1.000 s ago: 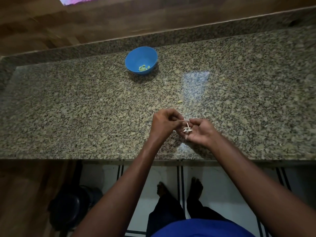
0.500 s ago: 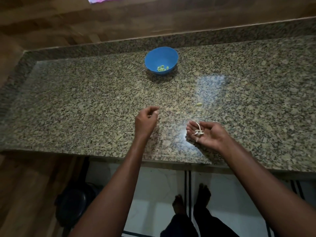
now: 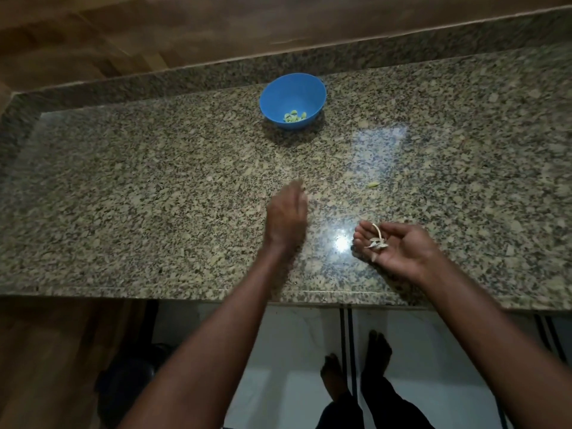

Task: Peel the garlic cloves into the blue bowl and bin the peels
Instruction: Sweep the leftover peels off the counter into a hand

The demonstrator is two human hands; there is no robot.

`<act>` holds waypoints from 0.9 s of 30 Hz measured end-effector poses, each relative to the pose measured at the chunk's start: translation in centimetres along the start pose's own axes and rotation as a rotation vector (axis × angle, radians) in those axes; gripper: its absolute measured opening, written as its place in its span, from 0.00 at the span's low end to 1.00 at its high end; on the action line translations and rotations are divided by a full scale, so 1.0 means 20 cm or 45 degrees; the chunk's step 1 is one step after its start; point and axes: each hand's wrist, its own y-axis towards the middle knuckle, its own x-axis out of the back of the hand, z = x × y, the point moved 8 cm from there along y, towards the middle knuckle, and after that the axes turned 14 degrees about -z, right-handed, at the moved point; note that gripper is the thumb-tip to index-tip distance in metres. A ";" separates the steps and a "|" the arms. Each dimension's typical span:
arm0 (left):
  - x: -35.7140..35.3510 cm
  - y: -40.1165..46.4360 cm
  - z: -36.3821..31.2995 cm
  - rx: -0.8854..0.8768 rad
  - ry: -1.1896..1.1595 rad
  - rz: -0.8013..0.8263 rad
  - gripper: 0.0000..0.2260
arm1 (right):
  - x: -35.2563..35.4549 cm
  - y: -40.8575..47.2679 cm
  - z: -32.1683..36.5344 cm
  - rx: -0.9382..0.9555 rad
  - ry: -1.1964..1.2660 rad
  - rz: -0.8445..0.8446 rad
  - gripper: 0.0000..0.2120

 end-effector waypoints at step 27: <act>-0.43 0.03 -0.23 -0.514 0.373 0.426 0.29 | 0.04 -0.02 -0.01 0.006 0.075 -0.026 0.20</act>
